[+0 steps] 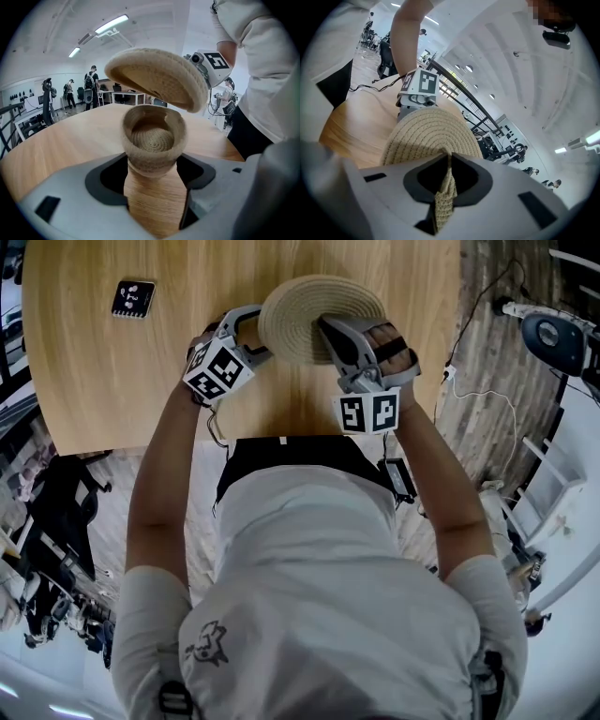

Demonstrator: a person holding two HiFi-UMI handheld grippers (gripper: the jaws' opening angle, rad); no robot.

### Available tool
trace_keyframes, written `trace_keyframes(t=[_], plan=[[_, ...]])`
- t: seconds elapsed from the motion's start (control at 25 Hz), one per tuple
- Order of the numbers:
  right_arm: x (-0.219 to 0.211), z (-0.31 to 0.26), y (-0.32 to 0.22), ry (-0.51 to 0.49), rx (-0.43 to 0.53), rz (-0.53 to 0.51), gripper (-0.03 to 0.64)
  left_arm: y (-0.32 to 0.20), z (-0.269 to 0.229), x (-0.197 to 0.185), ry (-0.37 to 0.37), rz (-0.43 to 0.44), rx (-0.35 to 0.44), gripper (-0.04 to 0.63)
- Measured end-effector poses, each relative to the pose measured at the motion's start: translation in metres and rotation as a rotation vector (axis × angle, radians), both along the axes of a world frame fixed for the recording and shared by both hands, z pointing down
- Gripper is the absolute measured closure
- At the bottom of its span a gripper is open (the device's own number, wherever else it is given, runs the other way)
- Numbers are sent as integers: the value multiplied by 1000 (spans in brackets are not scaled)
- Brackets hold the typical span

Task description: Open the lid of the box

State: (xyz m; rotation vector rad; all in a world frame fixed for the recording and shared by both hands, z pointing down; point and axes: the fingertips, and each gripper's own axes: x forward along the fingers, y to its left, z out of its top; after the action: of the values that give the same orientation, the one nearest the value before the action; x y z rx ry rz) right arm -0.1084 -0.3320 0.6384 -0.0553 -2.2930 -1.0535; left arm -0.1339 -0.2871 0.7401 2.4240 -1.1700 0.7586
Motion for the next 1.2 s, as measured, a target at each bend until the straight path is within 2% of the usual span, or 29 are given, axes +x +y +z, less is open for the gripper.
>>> trace_keyframes(t=[0.24,0.48,0.6,0.72,0.96,1.12,1.2], plan=[[6,-27,-2,-55,-50,100,584,14,9,-8,-13,-44,-66,262],[17,-61,2,-133,-120,223,584,24,-27,-20,-1,-72,-20,262],[22,-79,13,-175,-172,275,584,26,-60,-26,70,-135,4,262],[27,-98,29,-213,-226,318,584,37,-94,-33,107,-182,51,262],[35,-131,60,-292,-340,390,584,66,-165,-27,135,-202,158,262],[41,-156,86,-364,-446,420,584,86,-220,-28,173,-313,249,262],[43,-169,93,-388,-468,422,584,90,-248,-29,197,-361,300,262]])
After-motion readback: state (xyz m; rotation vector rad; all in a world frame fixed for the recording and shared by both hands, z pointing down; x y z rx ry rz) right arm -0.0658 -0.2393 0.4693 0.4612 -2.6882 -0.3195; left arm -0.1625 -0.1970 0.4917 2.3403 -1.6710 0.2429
